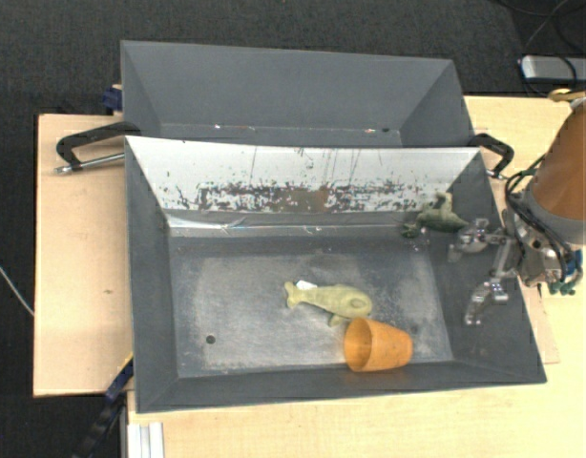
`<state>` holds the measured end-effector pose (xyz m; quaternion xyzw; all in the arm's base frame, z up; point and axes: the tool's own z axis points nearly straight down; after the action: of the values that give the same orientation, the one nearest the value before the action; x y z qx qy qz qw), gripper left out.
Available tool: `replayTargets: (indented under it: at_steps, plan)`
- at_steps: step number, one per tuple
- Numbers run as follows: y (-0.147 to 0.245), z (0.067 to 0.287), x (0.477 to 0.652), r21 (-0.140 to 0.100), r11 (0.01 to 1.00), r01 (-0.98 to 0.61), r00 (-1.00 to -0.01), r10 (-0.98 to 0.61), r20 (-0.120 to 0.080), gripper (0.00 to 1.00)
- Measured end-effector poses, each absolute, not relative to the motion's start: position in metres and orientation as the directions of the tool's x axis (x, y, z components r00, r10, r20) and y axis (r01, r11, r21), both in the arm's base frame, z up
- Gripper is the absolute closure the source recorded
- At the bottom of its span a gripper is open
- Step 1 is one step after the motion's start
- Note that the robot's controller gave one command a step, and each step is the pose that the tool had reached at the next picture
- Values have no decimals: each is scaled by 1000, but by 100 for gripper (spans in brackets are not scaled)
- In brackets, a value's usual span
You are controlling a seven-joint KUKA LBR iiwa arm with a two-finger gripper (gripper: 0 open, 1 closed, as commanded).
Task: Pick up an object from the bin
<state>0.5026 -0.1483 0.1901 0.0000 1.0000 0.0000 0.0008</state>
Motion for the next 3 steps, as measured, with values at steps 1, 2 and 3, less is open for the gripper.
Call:
replayTargets:
  at_steps: [1, 2, 3]
  plan:
    - [-64, 127, 516, 2, 996, -86, -996, -86, -3, 0]
    - [5, 72, 508, -1, 952, -307, -952, -307, -16, 0]
    - [3, 73, 507, -2, 952, -305, -952, -305, -10, 100]
